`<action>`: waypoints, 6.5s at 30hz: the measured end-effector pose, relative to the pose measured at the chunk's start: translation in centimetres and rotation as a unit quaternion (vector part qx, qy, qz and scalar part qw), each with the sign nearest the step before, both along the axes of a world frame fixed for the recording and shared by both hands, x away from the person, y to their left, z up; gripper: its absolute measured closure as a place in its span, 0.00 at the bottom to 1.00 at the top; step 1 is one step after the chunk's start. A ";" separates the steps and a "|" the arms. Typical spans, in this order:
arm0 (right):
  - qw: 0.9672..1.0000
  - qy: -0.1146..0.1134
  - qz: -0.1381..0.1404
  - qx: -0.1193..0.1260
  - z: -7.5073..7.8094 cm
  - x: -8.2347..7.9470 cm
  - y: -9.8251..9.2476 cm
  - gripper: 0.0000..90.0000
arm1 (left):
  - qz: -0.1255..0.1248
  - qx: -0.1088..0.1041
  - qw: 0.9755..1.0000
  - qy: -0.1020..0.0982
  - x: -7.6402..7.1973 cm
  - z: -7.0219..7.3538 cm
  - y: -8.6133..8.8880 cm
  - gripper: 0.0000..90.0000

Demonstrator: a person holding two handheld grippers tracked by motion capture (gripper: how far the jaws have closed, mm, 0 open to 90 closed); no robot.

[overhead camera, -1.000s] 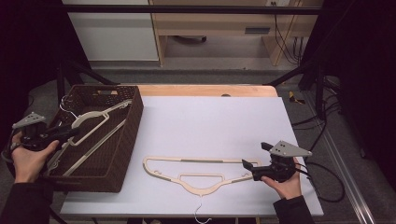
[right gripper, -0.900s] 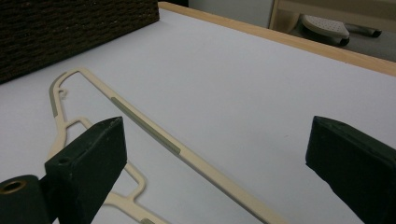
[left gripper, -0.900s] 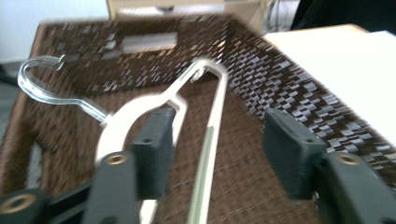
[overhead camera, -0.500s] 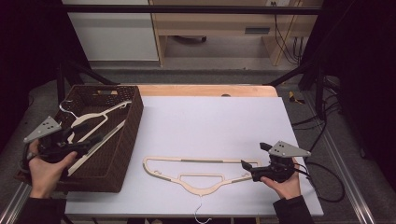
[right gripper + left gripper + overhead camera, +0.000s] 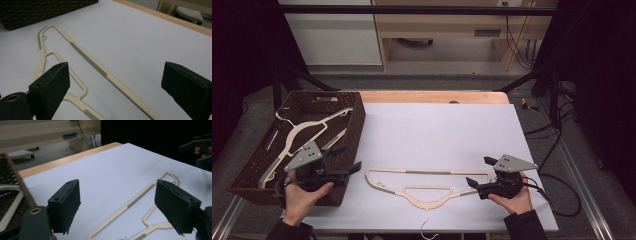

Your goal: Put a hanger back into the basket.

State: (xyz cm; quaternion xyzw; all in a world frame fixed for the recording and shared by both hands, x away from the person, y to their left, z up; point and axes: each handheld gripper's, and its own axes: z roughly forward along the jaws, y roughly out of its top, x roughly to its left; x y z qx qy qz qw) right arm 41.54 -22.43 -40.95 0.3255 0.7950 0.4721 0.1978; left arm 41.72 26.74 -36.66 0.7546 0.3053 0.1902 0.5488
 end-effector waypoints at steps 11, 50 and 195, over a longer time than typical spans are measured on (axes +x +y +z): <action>0.999 0.025 0.038 -0.028 -1.2 0.0 1.0 0.11 | -0.042 0.019 0.999 0.013 -0.5 -2.5 -4.0 0.21; 0.969 0.107 0.136 -0.174 -5.9 0.8 3.3 0.78 | -0.065 0.033 0.996 0.047 -0.3 -5.5 -6.7 0.20; 0.972 0.122 0.183 -0.083 -4.6 -2.3 4.9 0.89 | -0.122 0.099 0.978 0.140 -3.3 -10.3 -11.0 0.42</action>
